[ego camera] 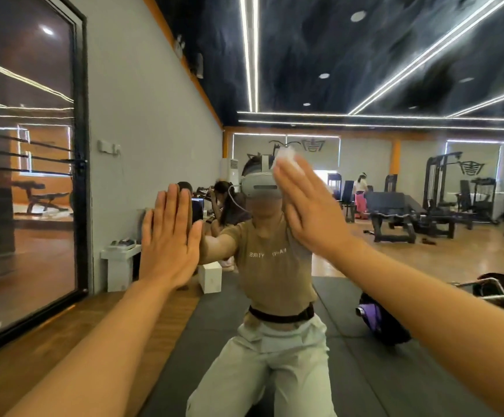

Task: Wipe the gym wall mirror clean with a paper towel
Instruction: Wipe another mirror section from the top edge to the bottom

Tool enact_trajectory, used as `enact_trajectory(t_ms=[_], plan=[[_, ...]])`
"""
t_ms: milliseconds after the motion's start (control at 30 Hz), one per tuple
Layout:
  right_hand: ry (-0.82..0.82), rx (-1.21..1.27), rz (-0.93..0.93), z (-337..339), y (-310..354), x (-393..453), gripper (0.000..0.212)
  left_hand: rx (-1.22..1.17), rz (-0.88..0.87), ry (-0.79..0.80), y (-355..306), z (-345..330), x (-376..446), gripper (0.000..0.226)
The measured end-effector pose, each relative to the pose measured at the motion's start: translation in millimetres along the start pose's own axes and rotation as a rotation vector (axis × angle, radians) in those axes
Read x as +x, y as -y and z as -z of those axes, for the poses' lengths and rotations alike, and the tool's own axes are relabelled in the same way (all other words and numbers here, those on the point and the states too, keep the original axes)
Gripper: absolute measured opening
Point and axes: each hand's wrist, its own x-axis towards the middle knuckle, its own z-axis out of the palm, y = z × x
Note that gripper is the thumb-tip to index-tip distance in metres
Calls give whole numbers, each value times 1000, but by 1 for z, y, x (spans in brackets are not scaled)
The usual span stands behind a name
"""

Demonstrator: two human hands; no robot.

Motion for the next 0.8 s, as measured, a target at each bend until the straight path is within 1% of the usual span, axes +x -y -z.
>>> enact_trajectory(t_ms=[100,133,200,300,333,433,500,533,600,667,700,733,800], plan=[[150,-48,286,-5,-2,-71,44,-46,67,7,-17,8,-7,72],[205,-62,350,-5,-8,-91,44,-75,59,-8,-25,10,-12,72],[293,-100,451,2,-20,-114,52,-73,-20,6,-41,5,-25,69],[290,-153,601,14,-35,-106,50,-55,-133,33,-70,-13,-44,66],[286,-149,617,20,-39,-97,51,-69,-156,29,-83,-17,-48,65],[263,-171,525,44,-70,-57,68,-108,-287,15,-118,-30,-51,63],[197,-214,366,65,-94,-17,75,-76,-314,10,-131,-42,-46,63],[128,-234,281,74,-103,2,73,-46,-293,8,-134,-49,-43,63],[-24,-242,88,83,-110,29,58,12,-247,-6,-137,-59,-41,63],[-128,-165,-113,80,-100,32,51,40,-250,-32,-137,-65,-42,64],[-167,-116,-176,74,-93,25,51,46,-258,-44,-137,-66,-43,64],[-184,-77,-208,68,-86,13,53,48,-263,-57,-137,-66,-43,64],[-124,-30,-168,55,-71,-26,58,51,-260,-72,-137,-67,-43,63]])
